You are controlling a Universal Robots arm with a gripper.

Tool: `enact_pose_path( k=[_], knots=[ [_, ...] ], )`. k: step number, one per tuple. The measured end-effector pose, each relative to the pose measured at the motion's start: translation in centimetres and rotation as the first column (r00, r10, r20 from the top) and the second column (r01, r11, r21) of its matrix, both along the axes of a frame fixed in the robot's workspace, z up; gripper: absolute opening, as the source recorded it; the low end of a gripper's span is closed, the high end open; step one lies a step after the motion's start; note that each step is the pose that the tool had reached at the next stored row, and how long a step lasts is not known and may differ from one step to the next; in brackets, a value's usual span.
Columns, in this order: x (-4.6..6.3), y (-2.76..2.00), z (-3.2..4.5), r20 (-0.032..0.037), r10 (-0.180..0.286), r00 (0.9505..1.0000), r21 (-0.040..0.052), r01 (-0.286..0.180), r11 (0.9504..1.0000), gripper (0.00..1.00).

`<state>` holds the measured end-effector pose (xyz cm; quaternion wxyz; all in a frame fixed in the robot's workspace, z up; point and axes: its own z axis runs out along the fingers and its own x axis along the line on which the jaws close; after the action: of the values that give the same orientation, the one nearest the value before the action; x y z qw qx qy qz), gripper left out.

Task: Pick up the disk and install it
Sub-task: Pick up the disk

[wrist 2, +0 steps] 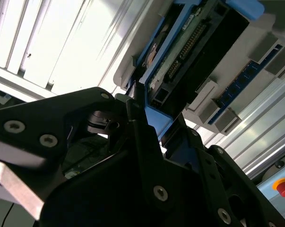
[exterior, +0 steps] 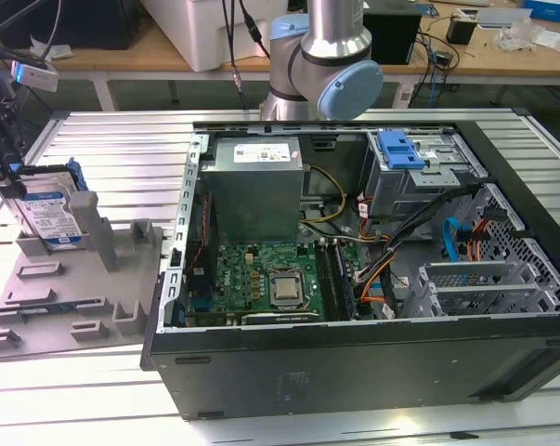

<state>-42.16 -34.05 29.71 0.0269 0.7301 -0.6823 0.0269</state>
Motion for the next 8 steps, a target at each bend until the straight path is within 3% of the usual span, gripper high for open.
enact_pose_path(
  k=[8],
  knots=[
    [0.0,0.0,-0.03,0.0,0.0,1.0,0.0,0.0,1.0,0.37]
  ],
)
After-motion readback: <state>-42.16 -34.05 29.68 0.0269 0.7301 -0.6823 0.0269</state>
